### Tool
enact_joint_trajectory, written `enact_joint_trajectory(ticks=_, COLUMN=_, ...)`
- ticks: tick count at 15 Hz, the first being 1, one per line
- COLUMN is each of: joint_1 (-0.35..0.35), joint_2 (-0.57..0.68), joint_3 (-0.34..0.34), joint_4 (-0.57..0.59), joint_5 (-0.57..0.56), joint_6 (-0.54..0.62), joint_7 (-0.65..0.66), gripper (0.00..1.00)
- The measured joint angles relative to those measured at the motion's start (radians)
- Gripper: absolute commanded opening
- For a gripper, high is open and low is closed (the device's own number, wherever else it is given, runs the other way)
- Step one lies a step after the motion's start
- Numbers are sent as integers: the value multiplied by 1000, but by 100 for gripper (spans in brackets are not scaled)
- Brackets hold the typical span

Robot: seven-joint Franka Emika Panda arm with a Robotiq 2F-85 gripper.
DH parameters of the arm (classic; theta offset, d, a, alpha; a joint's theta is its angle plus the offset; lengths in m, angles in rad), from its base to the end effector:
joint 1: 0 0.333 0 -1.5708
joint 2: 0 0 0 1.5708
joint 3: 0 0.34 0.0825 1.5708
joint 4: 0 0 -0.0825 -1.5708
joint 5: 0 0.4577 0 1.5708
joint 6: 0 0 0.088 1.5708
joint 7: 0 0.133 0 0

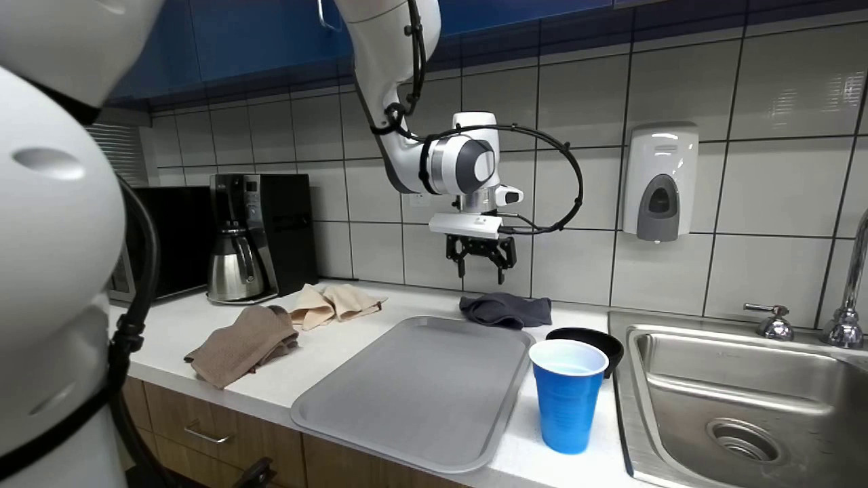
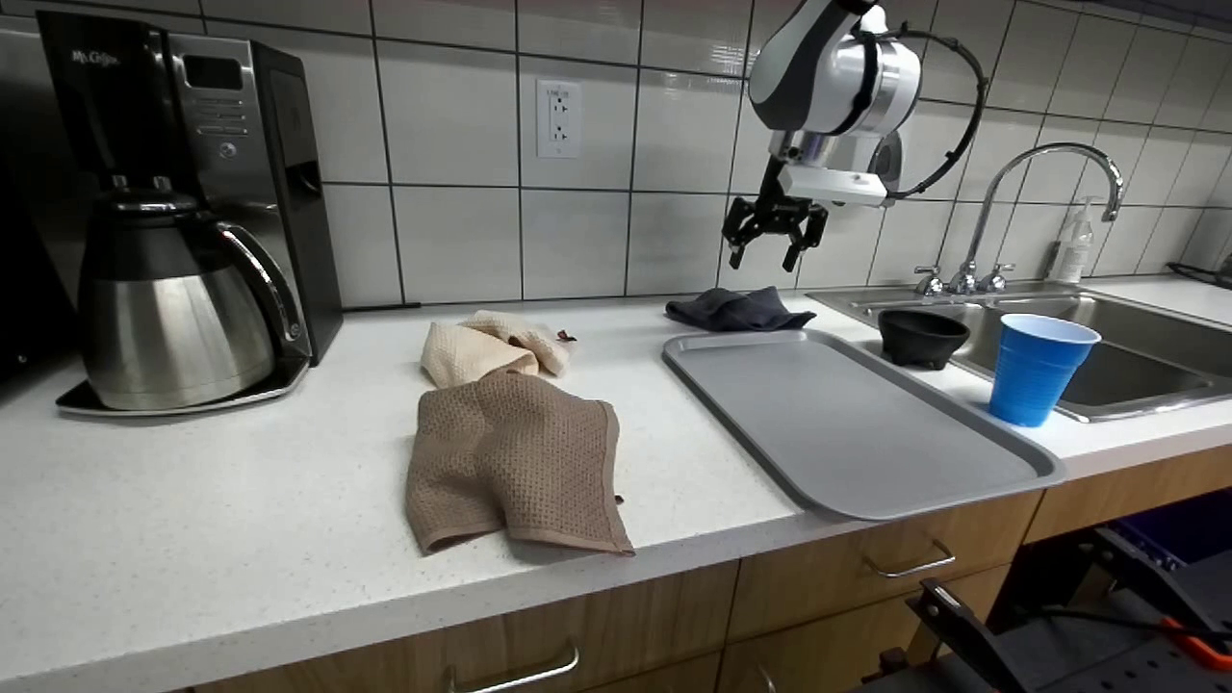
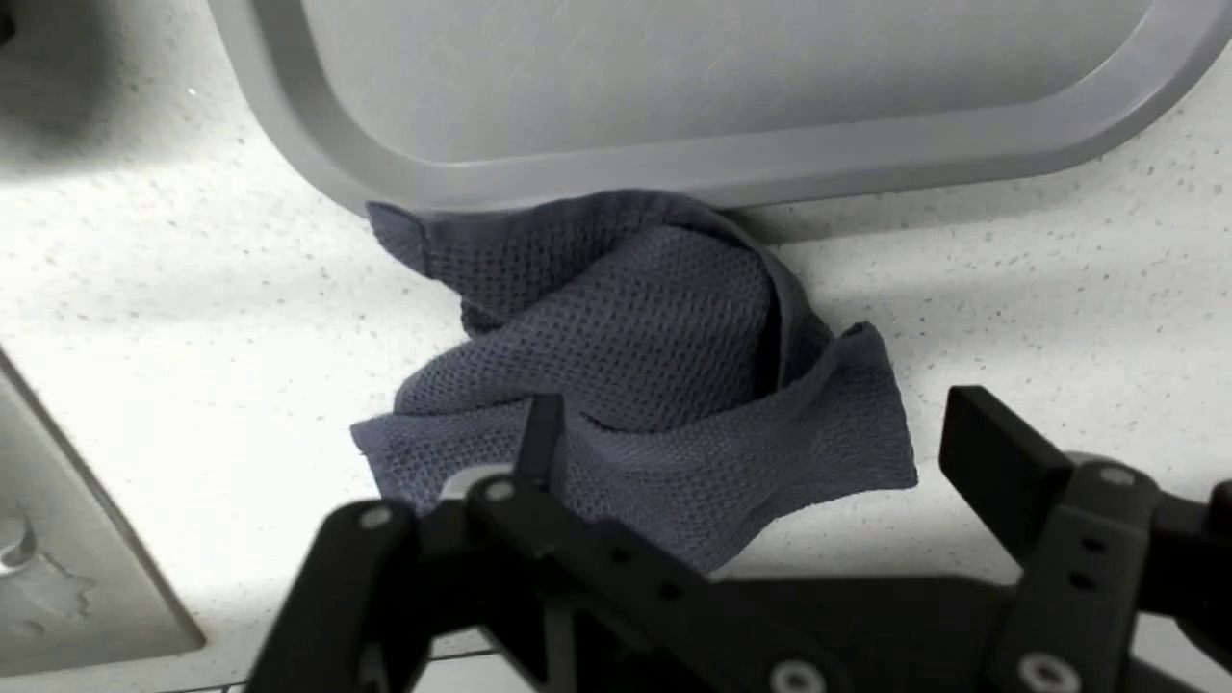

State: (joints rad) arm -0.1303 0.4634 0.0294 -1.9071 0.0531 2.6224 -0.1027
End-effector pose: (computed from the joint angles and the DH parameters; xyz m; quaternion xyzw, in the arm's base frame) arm 0.7185 -0.0741 0.2228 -0.9916 0.0227 -0.1272 0.0094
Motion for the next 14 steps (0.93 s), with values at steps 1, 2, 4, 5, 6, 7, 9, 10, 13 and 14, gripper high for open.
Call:
enact_joint_trajectory(ticks=1, joint_1=0, joint_2=-22, joint_3=-1, joint_4=-26, joint_5=0, joint_6=0, joint_7=0, gripper=100)
enact_joint_trajectory(ticks=2, joint_1=0, joint_2=-46, joint_3=-2, joint_4=-54, joint_5=1, joint_6=0, joint_7=0, gripper=100)
enact_joint_trajectory(ticks=4, joint_1=0, joint_2=-92, joint_3=-3, joint_4=-107, joint_5=2, joint_6=0, joint_7=0, gripper=100)
enact_joint_trajectory(ticks=5, joint_1=0, joint_2=-115, joint_3=-4, joint_4=-133, joint_5=3, joint_6=0, joint_7=0, gripper=100)
enact_joint_trajectory(ticks=6, joint_1=0, joint_2=-139, joint_3=-4, joint_4=-160, joint_5=5, joint_6=0, joint_7=0, gripper=100)
enact_joint_trajectory(ticks=7, joint_1=0, joint_2=-163, joint_3=-4, joint_4=-188, joint_5=6, joint_6=1, joint_7=0, gripper=100)
enact_joint_trajectory(ticks=9, joint_1=0, joint_2=-207, joint_3=-5, joint_4=-238, joint_5=7, joint_6=1, joint_7=0, gripper=100)
enact_joint_trajectory(ticks=10, joint_1=0, joint_2=-230, joint_3=-6, joint_4=-264, joint_5=8, joint_6=1, joint_7=0, gripper=100)
enact_joint_trajectory(ticks=13, joint_1=1, joint_2=-296, joint_3=-12, joint_4=-335, joint_5=10, joint_6=1, joint_7=0, gripper=100)
enact_joint_trajectory(ticks=14, joint_1=1, joint_2=-318, joint_3=-15, joint_4=-357, joint_5=11, joint_6=1, joint_7=0, gripper=100)
